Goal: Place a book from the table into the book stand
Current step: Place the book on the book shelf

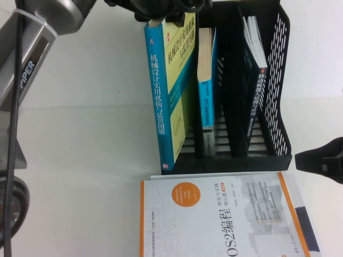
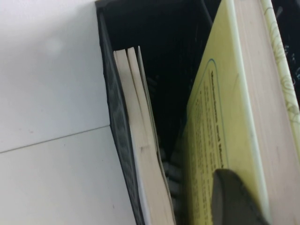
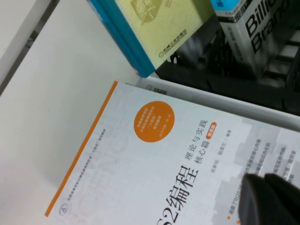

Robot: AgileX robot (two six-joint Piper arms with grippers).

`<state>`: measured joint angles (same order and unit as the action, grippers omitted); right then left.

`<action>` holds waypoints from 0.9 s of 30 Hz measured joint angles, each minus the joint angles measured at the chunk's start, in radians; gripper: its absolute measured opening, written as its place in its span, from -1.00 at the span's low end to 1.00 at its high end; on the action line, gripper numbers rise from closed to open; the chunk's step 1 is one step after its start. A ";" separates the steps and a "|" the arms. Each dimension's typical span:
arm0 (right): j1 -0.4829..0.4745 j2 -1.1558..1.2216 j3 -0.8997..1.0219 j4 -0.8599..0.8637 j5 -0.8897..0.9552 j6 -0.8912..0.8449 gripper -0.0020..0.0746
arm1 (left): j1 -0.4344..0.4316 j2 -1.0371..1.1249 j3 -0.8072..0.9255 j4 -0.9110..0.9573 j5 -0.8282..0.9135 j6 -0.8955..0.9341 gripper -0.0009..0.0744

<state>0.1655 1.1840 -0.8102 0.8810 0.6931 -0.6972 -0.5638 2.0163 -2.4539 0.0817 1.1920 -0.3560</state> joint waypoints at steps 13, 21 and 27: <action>0.000 0.037 0.000 0.002 0.002 0.000 -0.96 | 0.000 0.019 -0.085 0.051 -0.022 -0.006 -0.47; 0.000 0.053 0.000 0.006 0.010 0.000 -0.96 | 0.000 0.035 -0.089 0.054 -0.045 -0.008 -0.47; 0.000 0.053 0.000 0.006 0.014 0.000 -0.96 | 0.000 0.068 -0.089 0.060 -0.085 -0.008 -0.47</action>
<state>0.1655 1.2366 -0.8102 0.8868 0.7070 -0.6972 -0.5638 2.0848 -2.5428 0.1417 1.1067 -0.3638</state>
